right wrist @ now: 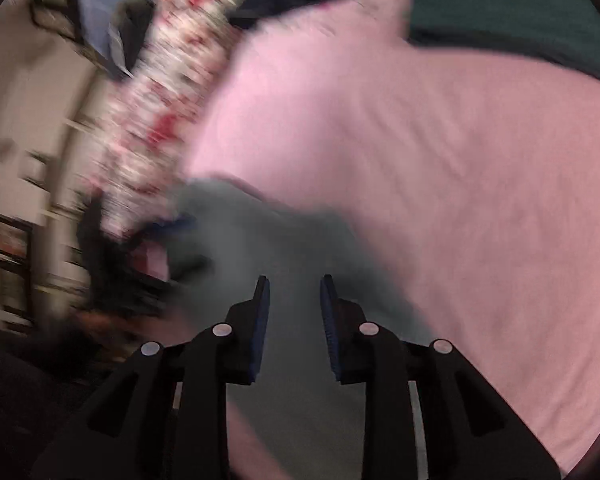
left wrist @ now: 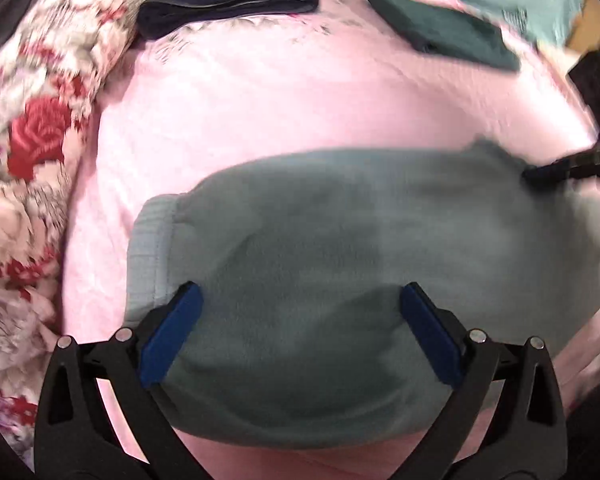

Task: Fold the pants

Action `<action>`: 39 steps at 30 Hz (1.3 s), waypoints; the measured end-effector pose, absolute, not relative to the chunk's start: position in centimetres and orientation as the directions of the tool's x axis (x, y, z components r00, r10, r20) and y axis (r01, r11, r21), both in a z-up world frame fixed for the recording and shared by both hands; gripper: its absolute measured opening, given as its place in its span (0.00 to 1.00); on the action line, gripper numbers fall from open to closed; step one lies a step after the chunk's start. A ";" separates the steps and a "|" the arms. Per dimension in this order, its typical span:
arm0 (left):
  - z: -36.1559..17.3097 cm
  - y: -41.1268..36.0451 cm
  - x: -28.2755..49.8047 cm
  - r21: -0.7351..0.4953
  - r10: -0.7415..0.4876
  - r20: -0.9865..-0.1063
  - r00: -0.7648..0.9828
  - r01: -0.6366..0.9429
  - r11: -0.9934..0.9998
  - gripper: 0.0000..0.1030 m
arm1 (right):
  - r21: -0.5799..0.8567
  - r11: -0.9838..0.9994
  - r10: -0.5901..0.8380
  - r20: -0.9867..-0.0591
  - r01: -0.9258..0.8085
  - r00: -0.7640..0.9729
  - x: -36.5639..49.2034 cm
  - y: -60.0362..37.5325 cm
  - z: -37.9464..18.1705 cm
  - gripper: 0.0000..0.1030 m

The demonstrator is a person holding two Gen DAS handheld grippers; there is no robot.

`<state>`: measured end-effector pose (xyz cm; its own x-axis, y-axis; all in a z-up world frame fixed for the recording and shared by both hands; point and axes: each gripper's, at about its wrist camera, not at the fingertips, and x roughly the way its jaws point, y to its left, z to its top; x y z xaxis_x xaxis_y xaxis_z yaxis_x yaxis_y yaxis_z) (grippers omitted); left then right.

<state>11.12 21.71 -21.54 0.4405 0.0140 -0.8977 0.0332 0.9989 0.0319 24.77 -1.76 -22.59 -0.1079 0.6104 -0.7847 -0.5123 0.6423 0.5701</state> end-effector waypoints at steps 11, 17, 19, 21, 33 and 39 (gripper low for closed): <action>-20.7 21.9 10.9 0.106 0.088 -0.906 0.413 0.020 0.994 0.98 | 0.626 0.751 0.656 -0.743 -0.211 0.130 19.2 -14.2 -22.3 0.20; -18.6 19.6 10.9 0.251 0.218 -0.874 0.435 0.018 0.968 0.98 | 0.540 0.840 0.464 -0.770 0.061 0.438 12.8 -29.6 -17.5 0.31; -17.8 18.8 11.3 0.289 0.266 -0.856 0.444 -0.016 0.957 0.98 | 0.527 0.828 0.362 -0.764 0.193 0.534 10.2 -35.7 -16.4 0.37; -17.2 17.9 11.6 0.290 0.280 -0.850 0.446 -0.048 0.956 0.98 | 0.502 0.815 0.258 -0.761 0.288 0.596 8.2 -39.7 -15.7 0.42; -13.1 4.4 12.1 0.056 0.030 -0.878 0.478 0.041 0.998 0.98 | 0.308 0.922 0.151 -0.845 0.235 0.513 8.7 -45.9 -19.9 0.44; -13.1 -2.2 11.2 0.113 0.022 -0.876 0.482 0.160 0.981 0.98 | 0.234 0.956 0.121 -0.863 0.177 0.490 8.9 -45.3 -20.1 0.34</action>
<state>11.20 -2.16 -13.13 0.4816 0.0220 -0.8761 0.1603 0.9806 0.1127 8.92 -45.34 -20.07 0.4901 0.1205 -0.8633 0.1768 0.9561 0.2339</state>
